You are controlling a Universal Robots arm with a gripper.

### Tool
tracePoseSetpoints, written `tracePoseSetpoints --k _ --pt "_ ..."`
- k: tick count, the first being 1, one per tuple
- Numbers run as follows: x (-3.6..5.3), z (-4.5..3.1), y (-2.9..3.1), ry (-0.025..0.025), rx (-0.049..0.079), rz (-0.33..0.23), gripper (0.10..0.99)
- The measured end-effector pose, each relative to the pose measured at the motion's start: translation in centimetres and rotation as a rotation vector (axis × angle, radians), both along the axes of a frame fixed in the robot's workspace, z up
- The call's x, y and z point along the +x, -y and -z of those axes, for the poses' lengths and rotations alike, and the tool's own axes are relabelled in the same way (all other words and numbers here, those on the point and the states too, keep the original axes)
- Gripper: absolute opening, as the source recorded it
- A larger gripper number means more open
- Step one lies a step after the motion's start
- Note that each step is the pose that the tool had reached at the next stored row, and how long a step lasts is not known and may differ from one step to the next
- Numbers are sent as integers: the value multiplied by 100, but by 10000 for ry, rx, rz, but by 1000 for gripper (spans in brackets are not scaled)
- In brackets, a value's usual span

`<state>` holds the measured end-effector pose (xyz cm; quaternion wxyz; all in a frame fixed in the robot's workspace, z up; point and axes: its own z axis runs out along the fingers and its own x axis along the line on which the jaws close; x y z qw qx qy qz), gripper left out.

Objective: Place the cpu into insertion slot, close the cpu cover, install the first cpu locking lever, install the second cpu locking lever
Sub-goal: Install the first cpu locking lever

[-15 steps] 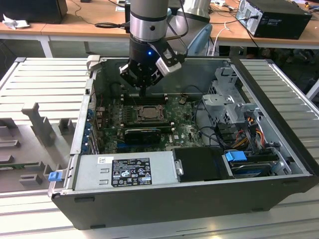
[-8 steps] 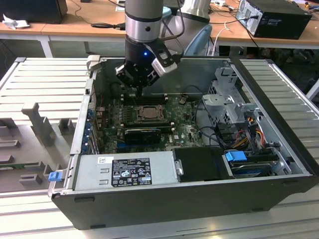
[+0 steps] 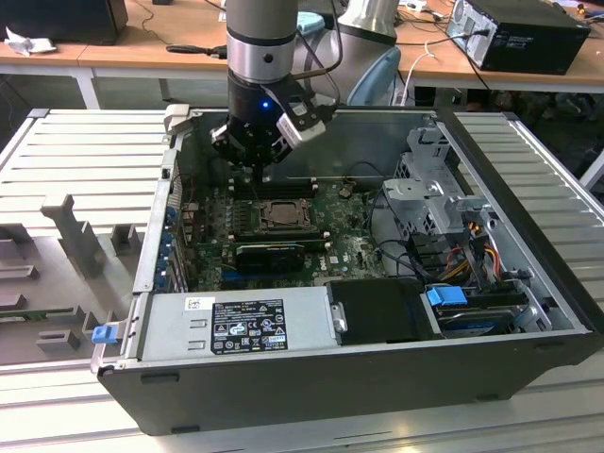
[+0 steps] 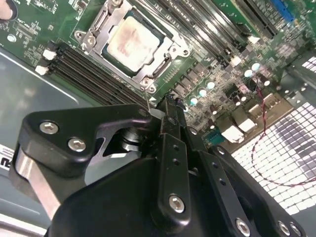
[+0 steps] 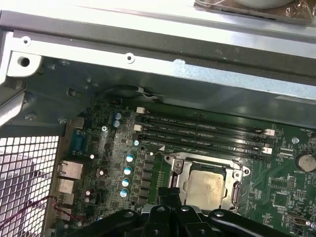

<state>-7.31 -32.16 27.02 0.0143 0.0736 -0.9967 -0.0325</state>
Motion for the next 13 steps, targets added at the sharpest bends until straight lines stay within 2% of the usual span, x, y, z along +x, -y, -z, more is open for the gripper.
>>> tracePoseSetpoints --k 3,13 --pt "-8 17 0 5 25 389 106" --pt "-90 21 0 7 123 388 106"
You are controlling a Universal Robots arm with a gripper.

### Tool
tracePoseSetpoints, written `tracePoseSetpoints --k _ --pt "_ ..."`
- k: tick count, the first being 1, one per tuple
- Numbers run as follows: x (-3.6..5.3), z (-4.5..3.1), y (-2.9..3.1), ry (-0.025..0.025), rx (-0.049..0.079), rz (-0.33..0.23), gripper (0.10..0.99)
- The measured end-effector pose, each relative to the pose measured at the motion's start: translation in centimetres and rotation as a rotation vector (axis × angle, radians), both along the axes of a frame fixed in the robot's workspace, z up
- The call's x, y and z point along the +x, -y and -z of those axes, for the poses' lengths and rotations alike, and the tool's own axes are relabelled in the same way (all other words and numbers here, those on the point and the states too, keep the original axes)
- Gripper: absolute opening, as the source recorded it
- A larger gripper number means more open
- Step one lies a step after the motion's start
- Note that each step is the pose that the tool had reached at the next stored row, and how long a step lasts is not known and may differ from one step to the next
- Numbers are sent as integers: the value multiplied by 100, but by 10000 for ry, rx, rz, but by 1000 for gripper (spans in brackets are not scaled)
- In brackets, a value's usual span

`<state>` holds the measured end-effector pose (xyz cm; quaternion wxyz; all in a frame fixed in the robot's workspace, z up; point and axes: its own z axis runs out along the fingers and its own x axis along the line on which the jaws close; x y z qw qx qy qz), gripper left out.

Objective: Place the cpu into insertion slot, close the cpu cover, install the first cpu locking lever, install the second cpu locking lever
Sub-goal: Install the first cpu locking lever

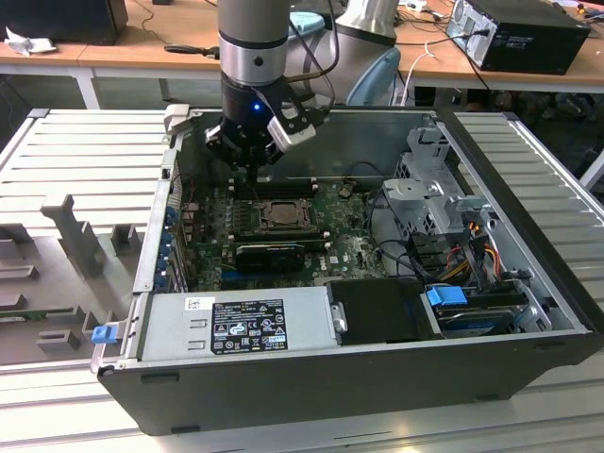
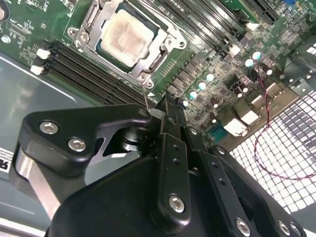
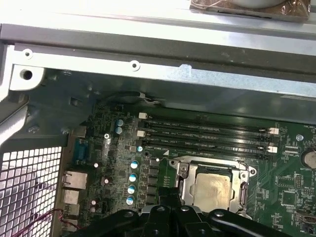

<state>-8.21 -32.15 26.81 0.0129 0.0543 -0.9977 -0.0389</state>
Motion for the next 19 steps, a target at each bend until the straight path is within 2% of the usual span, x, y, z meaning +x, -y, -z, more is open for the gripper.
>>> tracePoseSetpoints --k 6,11,13,19 --pt "-39 5 1 0 14 -1 106" --pt "-131 16 0 18 39 1 106" --pt "-168 34 -2 21 81 45 106" --pt "-204 84 -37 20 145 363 106"
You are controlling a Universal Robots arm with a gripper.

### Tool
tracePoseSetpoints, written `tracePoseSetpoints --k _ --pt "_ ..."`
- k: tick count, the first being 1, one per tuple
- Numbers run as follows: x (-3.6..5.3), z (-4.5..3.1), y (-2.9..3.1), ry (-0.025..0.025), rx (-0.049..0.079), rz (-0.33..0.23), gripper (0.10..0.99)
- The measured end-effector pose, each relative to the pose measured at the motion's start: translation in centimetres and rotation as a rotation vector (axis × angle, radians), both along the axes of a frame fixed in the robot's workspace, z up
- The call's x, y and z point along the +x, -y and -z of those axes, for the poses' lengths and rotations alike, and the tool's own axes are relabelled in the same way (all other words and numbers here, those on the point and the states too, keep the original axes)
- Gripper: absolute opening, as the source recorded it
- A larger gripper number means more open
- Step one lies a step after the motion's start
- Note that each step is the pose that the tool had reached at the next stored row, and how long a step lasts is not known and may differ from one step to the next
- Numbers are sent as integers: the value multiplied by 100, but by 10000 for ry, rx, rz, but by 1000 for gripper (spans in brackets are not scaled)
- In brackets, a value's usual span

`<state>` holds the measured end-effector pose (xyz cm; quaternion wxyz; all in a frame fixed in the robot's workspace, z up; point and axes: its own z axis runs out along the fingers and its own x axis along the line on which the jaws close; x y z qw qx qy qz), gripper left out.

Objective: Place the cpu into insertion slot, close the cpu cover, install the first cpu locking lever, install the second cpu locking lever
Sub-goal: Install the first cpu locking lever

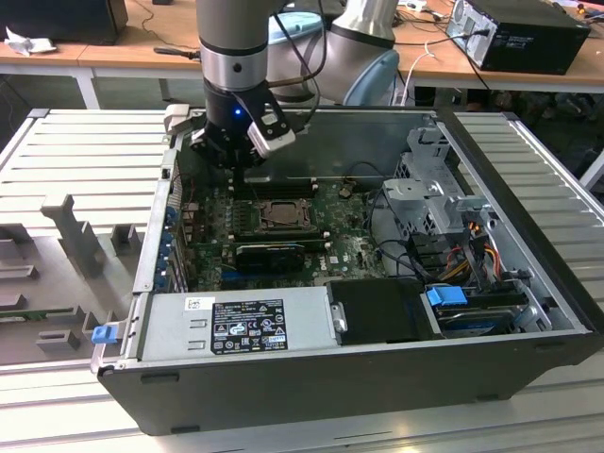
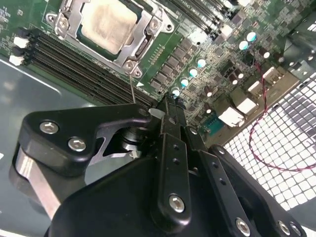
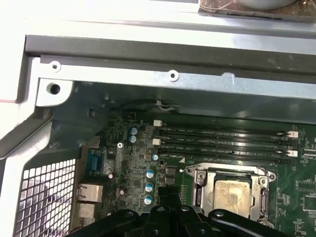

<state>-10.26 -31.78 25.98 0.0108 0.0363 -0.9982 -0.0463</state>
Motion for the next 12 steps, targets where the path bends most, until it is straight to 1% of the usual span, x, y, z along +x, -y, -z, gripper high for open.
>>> tracePoseSetpoints --k 2,3,7,8,12 --pt "-4 19 -30 1 2 26 106" --pt "-6 28 -73 0 2 37 106" --pt "-12 31 -176 1 3 41 106" --pt "-12 31 -184 -1 1 40 106" --pt "-10 31 -184 0 2 42 106"
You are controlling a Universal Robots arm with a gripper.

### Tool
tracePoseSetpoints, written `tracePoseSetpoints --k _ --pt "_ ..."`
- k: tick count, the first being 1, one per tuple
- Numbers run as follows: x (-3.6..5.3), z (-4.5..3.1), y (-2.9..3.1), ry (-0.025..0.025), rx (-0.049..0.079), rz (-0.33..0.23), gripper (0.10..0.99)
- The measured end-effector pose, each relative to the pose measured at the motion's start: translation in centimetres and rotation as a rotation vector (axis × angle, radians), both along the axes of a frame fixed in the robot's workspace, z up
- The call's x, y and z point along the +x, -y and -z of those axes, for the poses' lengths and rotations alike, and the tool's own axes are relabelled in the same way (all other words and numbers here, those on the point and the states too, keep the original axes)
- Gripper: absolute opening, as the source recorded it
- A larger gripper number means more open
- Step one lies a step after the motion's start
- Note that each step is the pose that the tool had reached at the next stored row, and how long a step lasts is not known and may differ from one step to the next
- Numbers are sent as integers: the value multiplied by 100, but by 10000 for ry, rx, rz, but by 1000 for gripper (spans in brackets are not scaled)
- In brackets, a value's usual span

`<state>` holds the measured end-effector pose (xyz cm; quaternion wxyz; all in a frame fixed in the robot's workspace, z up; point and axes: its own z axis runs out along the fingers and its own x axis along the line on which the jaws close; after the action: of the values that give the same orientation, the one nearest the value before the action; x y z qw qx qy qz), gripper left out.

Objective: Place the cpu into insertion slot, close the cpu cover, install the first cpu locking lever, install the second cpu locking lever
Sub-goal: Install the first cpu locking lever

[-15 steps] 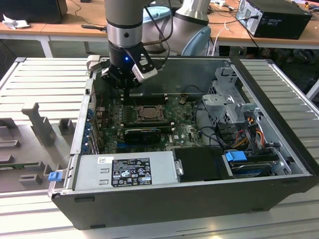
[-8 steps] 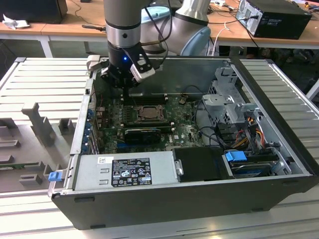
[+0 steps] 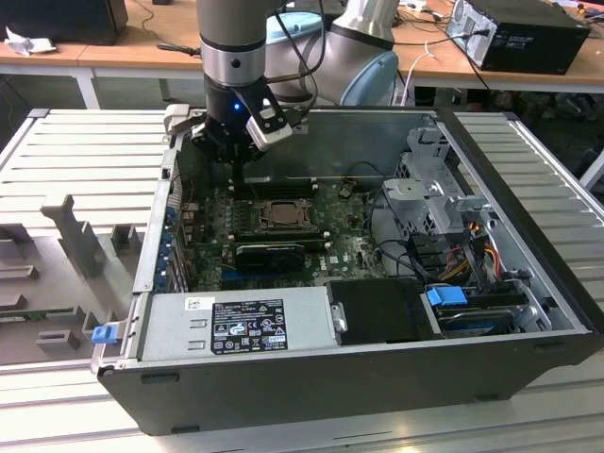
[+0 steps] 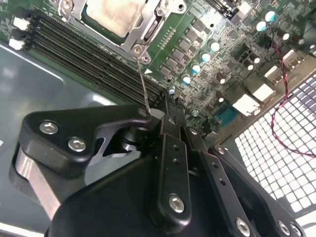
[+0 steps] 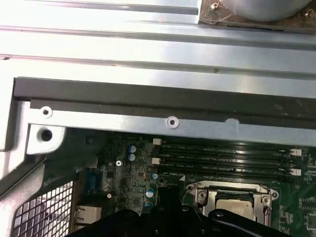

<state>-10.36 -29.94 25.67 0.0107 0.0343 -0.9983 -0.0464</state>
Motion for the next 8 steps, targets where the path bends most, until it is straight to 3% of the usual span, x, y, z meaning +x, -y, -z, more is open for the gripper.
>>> tracePoseSetpoints --k 8 --pt "53 0 0 0 -1 0 106"
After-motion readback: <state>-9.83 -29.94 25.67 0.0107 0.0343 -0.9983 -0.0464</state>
